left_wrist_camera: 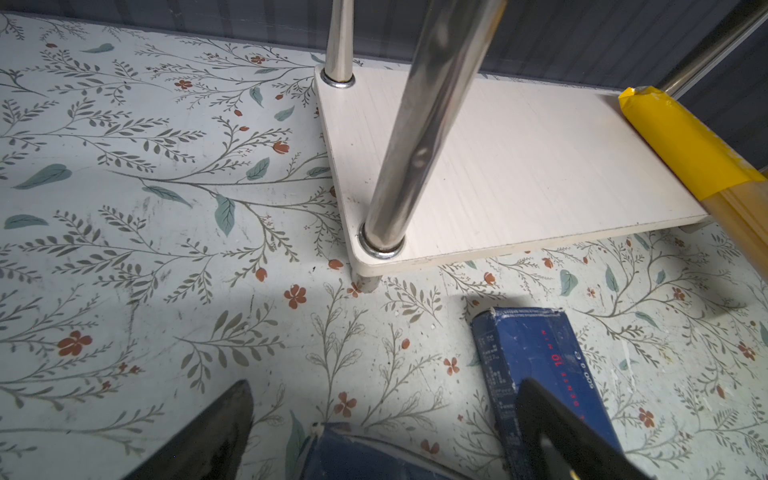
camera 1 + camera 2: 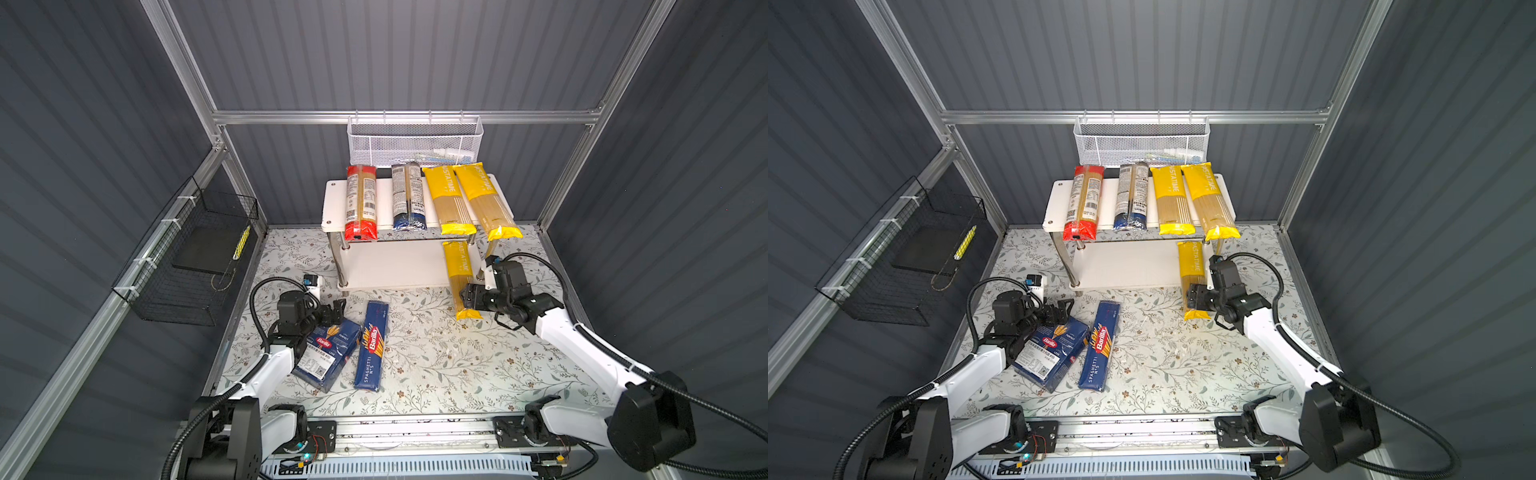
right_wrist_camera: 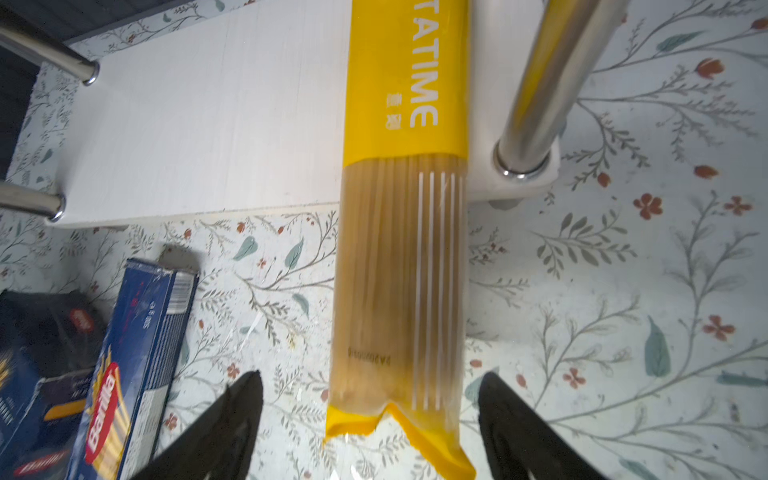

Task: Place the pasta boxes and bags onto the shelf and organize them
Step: 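Lower the yellow PASTATIME bag onto the lower shelf and open the right gripper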

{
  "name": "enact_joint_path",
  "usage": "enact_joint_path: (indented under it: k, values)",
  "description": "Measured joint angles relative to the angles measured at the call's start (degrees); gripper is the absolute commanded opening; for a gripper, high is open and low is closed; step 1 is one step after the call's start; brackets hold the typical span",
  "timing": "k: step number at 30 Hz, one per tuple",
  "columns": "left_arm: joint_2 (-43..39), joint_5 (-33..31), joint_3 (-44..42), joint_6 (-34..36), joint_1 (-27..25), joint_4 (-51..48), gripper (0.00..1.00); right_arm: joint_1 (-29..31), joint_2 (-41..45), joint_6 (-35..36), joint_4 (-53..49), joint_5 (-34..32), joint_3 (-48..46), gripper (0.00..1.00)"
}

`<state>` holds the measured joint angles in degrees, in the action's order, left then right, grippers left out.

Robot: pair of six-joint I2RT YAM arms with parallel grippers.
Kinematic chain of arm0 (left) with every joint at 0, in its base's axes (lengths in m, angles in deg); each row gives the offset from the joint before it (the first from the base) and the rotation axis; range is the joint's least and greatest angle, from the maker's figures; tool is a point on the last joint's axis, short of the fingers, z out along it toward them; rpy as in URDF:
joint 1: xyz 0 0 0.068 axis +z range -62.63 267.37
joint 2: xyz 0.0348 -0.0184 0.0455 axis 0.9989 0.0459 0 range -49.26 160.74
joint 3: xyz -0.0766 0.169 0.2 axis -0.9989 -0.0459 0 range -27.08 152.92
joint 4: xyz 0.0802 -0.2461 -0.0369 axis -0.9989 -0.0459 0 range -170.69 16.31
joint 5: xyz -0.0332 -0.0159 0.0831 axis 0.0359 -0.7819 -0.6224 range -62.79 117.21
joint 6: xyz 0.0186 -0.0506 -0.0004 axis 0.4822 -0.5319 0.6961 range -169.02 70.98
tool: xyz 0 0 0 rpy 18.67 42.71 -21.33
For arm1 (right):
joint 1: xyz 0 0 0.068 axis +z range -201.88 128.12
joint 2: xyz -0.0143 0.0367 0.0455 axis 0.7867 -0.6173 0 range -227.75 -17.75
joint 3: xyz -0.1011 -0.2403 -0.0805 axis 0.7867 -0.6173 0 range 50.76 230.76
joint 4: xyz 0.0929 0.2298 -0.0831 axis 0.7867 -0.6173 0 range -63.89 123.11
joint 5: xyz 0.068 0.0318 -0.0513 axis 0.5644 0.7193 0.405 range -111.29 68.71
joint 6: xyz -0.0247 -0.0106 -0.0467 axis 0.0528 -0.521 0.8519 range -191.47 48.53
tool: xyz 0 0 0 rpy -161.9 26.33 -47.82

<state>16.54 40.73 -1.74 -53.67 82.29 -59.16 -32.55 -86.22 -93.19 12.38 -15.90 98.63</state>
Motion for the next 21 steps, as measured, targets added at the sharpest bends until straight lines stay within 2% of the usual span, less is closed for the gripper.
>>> enact_joint_path:
  k: [8, 15, 21]
  values:
    - [0.0, 0.0, 0.0, 0.0, 0.0, 0.0, 0.99, 0.0, 8.4, 0.9, -2.9, 10.3, -5.8, 0.85]
    - [0.0, 0.0, 0.0, 0.0, 0.0, 0.0, 0.99, 0.1, 7.1, 0.5, 1.7, 21.3, -11.7, 0.86]
    - [0.0, 0.0, 0.0, 0.0, 0.0, 0.0, 0.99, 0.1, 5.0, 0.0, 4.3, 23.5, -12.7, 0.87]
